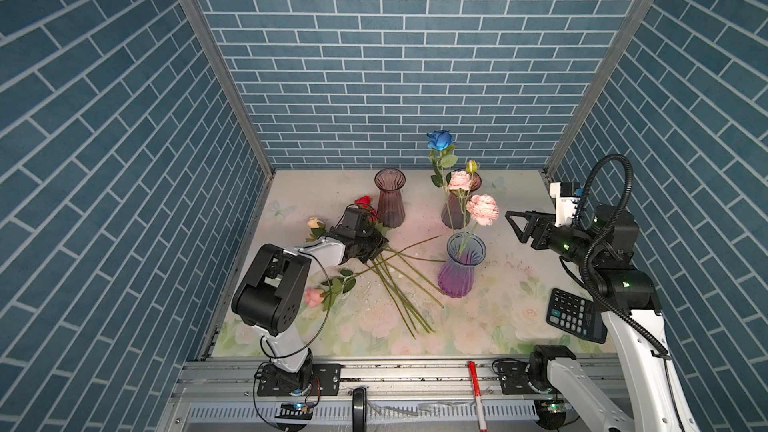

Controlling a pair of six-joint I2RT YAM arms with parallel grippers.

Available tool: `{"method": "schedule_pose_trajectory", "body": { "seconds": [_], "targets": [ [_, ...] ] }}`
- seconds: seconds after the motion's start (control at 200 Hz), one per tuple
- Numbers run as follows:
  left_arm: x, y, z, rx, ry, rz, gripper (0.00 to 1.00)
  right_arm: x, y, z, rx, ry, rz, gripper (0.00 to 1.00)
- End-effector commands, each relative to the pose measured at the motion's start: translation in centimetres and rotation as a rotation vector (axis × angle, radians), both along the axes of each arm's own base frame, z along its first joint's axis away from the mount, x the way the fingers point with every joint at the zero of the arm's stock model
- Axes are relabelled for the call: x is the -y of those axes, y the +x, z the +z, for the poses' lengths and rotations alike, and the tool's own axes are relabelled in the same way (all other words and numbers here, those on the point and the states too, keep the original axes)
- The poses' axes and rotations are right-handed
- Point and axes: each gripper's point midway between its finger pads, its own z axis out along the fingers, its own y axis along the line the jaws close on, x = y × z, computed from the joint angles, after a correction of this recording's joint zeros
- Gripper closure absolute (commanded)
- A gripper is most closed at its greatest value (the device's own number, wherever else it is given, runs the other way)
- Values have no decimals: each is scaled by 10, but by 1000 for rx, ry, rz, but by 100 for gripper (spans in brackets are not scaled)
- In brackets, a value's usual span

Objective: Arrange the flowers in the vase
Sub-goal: 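Grasp a red rose stem with the left gripper and lift it, then raise the red rose toward the right gripper while the right gripper approaches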

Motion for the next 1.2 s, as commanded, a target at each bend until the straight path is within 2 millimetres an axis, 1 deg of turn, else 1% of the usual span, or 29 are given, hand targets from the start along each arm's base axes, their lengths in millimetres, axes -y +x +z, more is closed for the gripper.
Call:
{"method": "schedule_pose_trajectory", "body": {
  "seconds": [0.0,0.11,0.21,0.29,0.42,0.535,0.62,0.71,0.75,0.84,0.91,0.93,0.965,1.07,1.13,1.195],
  "targets": [
    [2,9,2,15,8,4,65,0,-2,1,40,-36,7,26],
    [5,13,5,31,13,-17,70,1,-2,1,43,-41,6,26],
    [6,14,3,26,24,-30,75,1,-3,2,45,-43,7,26],
    [7,14,3,26,21,-33,81,1,-4,2,46,-46,8,27],
    [7,13,5,32,15,-40,93,1,-5,4,52,-58,9,27],
    [5,12,18,59,9,-42,100,1,-5,6,55,-59,9,27],
    [0,12,32,88,13,-44,100,1,-6,11,62,-58,10,27],
    [-8,12,52,131,10,-36,100,1,-7,21,77,-58,9,28],
    [-12,12,64,159,1,-25,100,1,-6,26,82,-56,8,27],
    [-20,12,93,243,5,-37,100,0,-5,44,107,-27,4,28],
    [-24,10,121,316,50,-73,100,-3,-4,62,130,9,12,27],
    [-24,10,133,342,62,-85,100,-4,-4,68,139,19,15,28],
    [-26,7,148,374,85,-106,100,-5,-3,77,154,35,20,28],
    [-31,0,192,481,121,-142,100,-12,-2,113,218,91,56,28],
    [-32,-6,217,544,124,-157,100,-22,-2,130,236,134,118,29],
    [-32,-14,244,623,113,-175,100,-39,-6,147,257,169,207,29]
  ]
}}
